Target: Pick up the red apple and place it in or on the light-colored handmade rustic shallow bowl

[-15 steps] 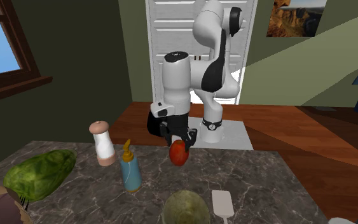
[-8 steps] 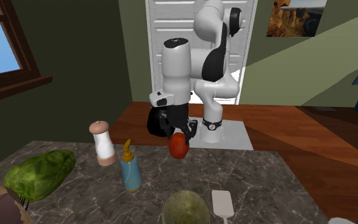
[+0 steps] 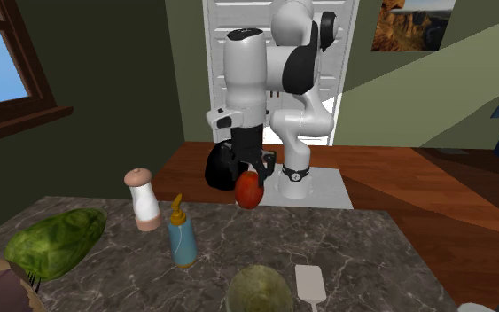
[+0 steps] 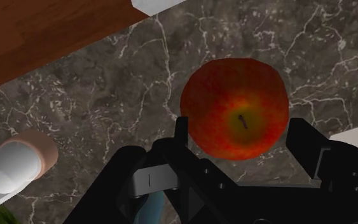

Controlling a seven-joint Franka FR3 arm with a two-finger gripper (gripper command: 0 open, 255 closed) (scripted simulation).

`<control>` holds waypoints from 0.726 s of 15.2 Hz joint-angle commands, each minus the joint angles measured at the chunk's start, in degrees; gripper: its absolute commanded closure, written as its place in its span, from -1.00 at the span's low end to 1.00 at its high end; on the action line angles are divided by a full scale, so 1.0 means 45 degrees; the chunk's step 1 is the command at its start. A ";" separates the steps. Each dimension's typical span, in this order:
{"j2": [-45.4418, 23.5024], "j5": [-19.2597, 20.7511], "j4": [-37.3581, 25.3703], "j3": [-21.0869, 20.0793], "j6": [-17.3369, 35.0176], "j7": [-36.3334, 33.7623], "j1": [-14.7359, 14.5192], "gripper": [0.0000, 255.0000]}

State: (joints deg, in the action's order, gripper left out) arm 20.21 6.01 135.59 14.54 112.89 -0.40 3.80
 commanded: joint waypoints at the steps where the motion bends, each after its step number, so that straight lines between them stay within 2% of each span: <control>1: 0.0084 -0.0011 -0.0260 -0.0038 -0.0349 -0.0018 -0.0012 1.00; 11: 0.0402 -0.0053 -0.1706 -0.0174 -0.2110 -0.0021 -0.0042 1.00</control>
State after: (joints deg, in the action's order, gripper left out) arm 21.85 5.83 128.44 13.92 104.12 -0.34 3.67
